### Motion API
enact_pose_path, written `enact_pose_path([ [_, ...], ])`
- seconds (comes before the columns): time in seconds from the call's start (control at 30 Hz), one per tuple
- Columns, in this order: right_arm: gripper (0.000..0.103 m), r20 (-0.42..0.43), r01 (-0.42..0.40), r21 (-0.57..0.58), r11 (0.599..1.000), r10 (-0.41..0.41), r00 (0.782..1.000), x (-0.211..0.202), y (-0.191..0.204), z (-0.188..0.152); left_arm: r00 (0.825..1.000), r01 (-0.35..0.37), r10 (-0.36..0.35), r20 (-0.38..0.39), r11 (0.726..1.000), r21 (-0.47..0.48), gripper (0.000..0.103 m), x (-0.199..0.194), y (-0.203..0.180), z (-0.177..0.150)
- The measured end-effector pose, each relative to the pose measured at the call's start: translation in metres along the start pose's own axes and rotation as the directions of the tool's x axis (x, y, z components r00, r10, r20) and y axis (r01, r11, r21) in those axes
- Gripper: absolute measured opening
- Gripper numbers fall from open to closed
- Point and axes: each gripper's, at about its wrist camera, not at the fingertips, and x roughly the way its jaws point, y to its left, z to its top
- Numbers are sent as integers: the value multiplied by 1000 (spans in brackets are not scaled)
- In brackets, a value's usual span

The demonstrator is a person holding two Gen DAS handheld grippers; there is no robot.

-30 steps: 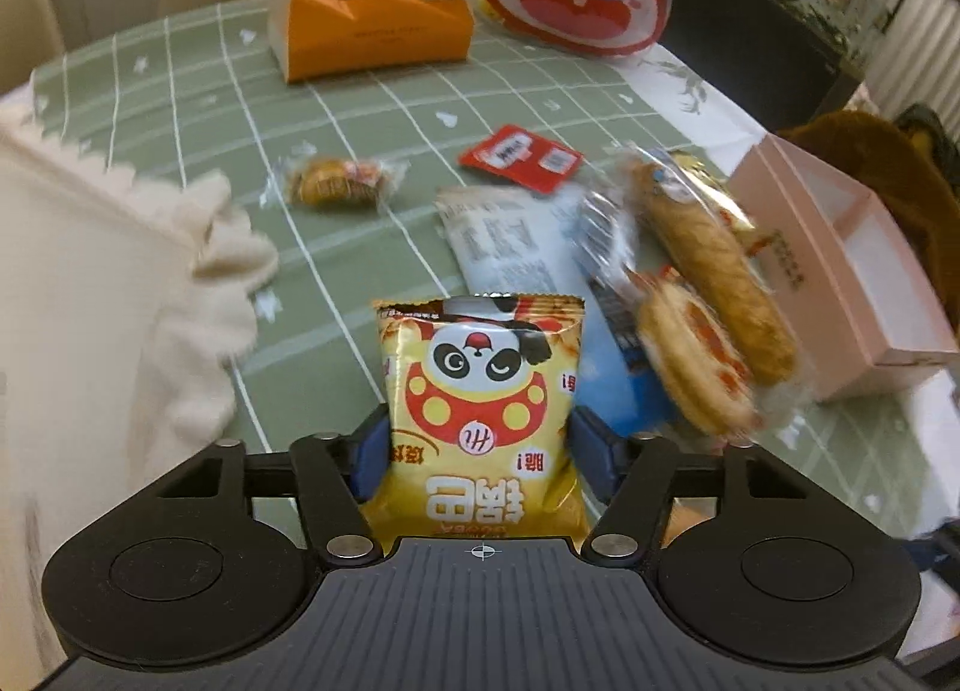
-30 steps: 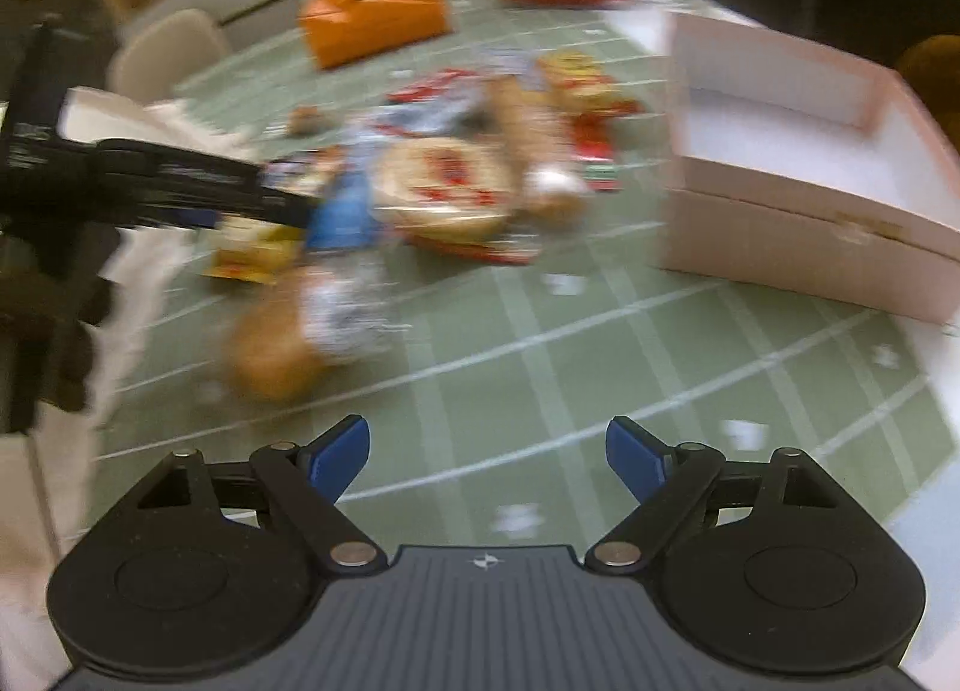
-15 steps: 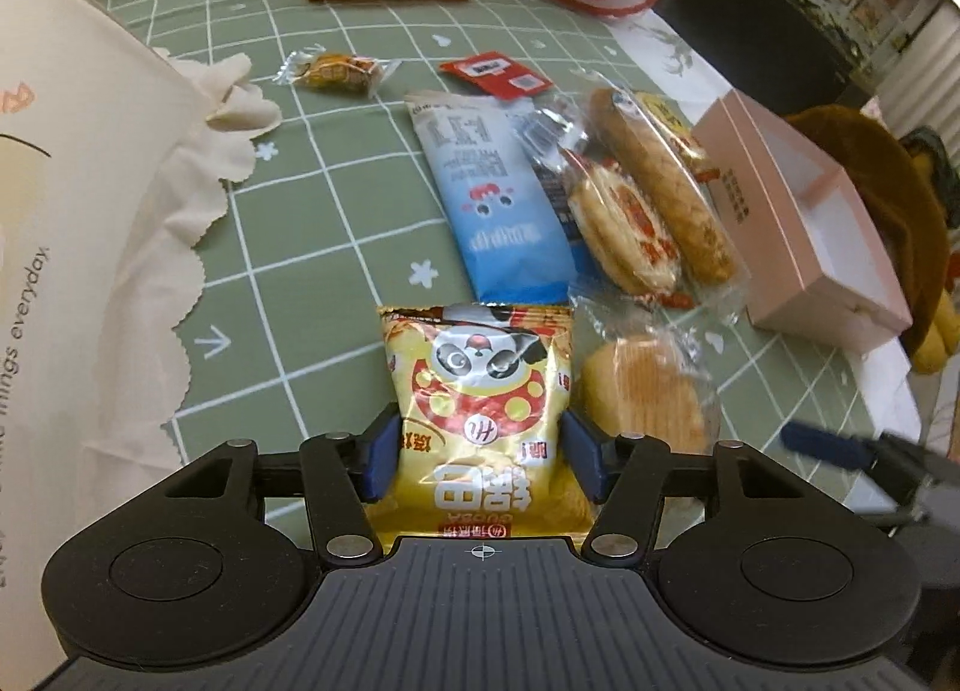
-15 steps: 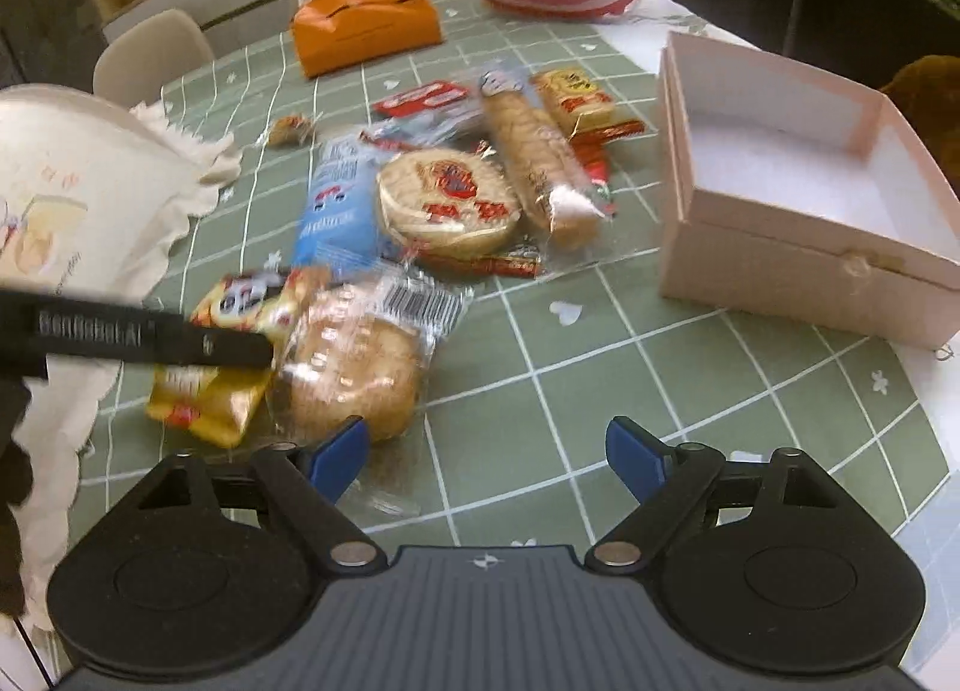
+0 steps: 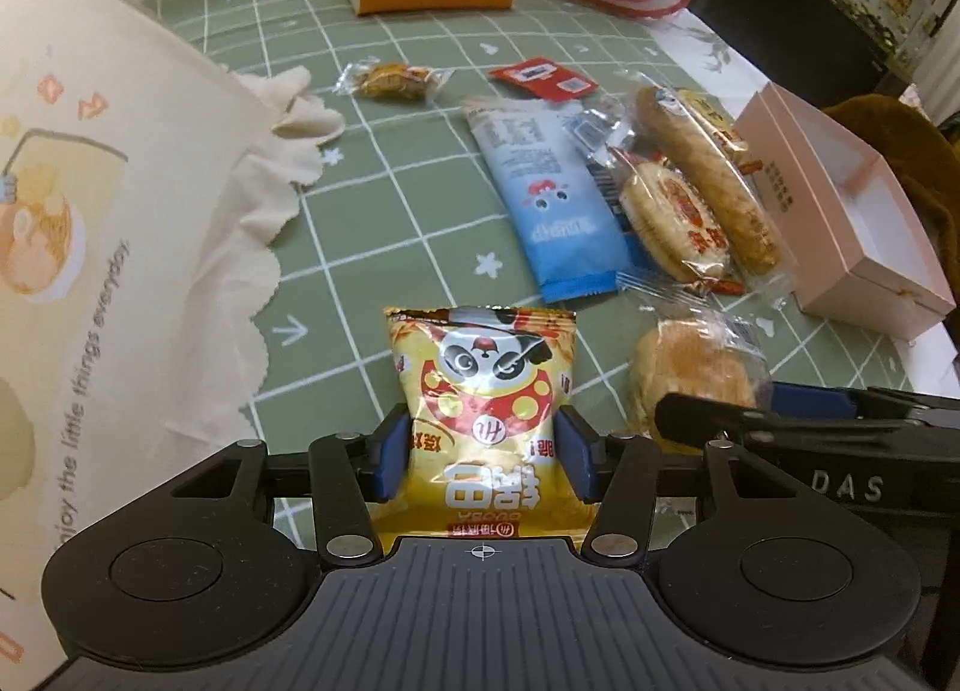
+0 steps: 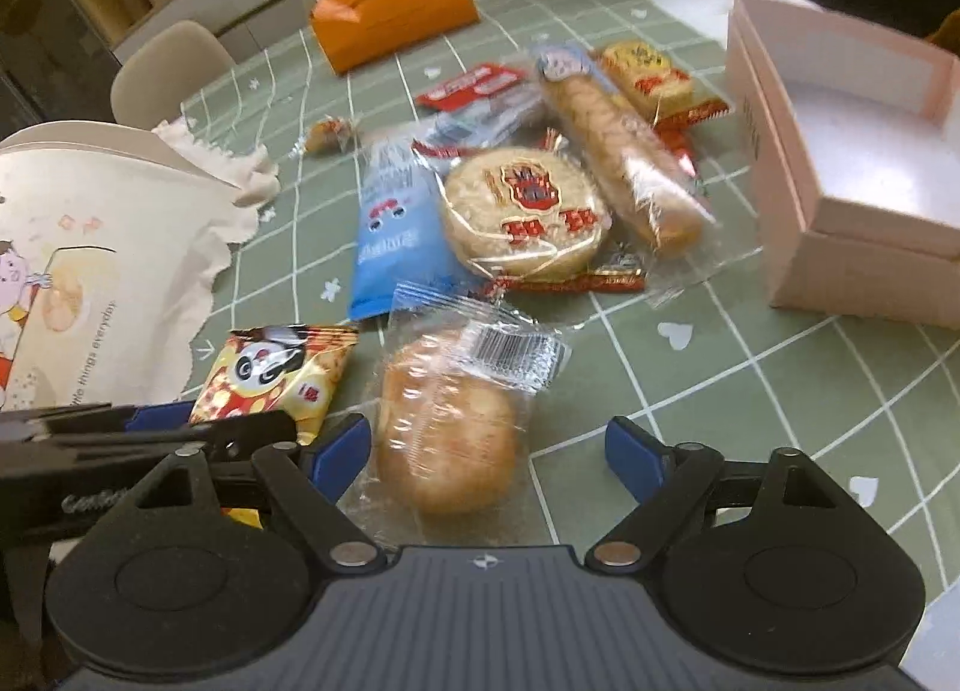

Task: Organize snacks
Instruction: 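Grasp the clear-wrapped bread roll with the right tool while the left tool holds the panda bag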

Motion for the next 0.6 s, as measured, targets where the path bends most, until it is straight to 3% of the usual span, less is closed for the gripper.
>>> enact_pose_path([
  [0.07,70,3,-35,7,999,35,999,-3,-4,-2,1000,-2,2,1,1000,7,57,0,-1,-2],
  [0.1,56,-2,-56,8,998,56,998,-5,-6,-2,1000,-1,1,1,1000,11,57,-1,-3,-2],
  [0.13,49,-8,-74,7,997,74,997,-9,-7,-2,1000,4,-4,0,1000,13,57,-1,-5,-3],
  [0.27,48,6,-14,-39,999,14,1000,-21,-14,-9,1000,30,-30,-11,998,47,57,0,-20,-6],
  [0.47,48,53,102,-9,995,-102,993,-40,-42,-21,996,86,-82,-41,991,106,57,4,-50,-17],
  [0.6,60,84,183,35,982,-185,979,-50,-64,-28,992,118,-112,-51,984,132,57,6,-70,-21],
])
